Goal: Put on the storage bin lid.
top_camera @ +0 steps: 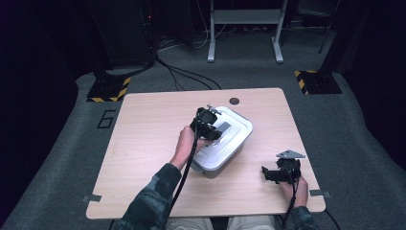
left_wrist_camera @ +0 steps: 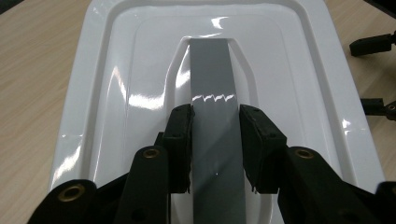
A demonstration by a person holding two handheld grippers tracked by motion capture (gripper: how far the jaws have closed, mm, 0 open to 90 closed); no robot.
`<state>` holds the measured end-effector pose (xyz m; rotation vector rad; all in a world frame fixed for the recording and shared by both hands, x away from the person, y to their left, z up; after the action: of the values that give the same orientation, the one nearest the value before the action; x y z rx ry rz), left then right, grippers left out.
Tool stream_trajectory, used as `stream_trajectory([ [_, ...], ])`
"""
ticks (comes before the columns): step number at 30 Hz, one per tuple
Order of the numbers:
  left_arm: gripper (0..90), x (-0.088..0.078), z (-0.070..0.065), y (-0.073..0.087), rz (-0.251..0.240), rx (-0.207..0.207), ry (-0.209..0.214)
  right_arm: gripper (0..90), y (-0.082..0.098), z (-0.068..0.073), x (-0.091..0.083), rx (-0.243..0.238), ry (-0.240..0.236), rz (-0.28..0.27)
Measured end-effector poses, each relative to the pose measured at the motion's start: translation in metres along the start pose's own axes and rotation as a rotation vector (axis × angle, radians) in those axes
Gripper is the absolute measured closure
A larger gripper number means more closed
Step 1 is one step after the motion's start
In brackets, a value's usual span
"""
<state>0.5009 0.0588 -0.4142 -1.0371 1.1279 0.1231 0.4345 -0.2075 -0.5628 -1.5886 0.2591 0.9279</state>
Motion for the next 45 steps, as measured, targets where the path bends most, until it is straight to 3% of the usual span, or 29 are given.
stream_trajectory([
  [2,59.7,0.001,0.001,0.0,0.001,-0.008,-0.011,6.2,0.0,0.0,0.0,0.0,0.0,0.0],
  [4,50.6,0.0,0.001,0.0,-0.003,-0.014,0.009,6.3,0.0,0.0,0.0,0.0,0.0,0.0],
  [6,40.9,-0.002,0.002,0.0,-0.002,-0.008,0.002,6.3,0.0,0.0,0.0,0.0,-0.001,0.0],
  [14,15.6,-0.018,0.017,0.004,-0.048,-0.066,-0.019,6.7,0.0,0.0,0.0,-0.001,0.0,-0.001],
  [24,4.9,-0.05,0.045,0.025,-0.103,-0.128,-0.06,6.8,0.0,0.0,0.0,-0.005,0.003,-0.001],
  [30,1.2,-0.061,0.064,0.055,-0.123,-0.174,-0.087,6.8,0.0,0.0,0.0,-0.004,0.003,-0.001],
  [37,0.0,-0.072,0.084,0.106,-0.152,-0.228,-0.173,6.8,0.0,0.0,0.0,-0.004,0.003,-0.001],
  [45,0.0,-0.059,0.108,0.179,-0.098,-0.368,-0.225,6.8,0.0,0.0,0.0,-0.004,0.003,-0.002],
])
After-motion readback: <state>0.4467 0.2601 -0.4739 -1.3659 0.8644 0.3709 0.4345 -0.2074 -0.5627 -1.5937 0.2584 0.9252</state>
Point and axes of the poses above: each handheld gripper's, and its own axes: x roughly forward along the jaws, y roughly out of its underside, z roughly to its left, the point moved 5 cm from there along x, roughly forward along the jaws, and after that the axes turned 3 degrees about -y, right-handed, at the moved point
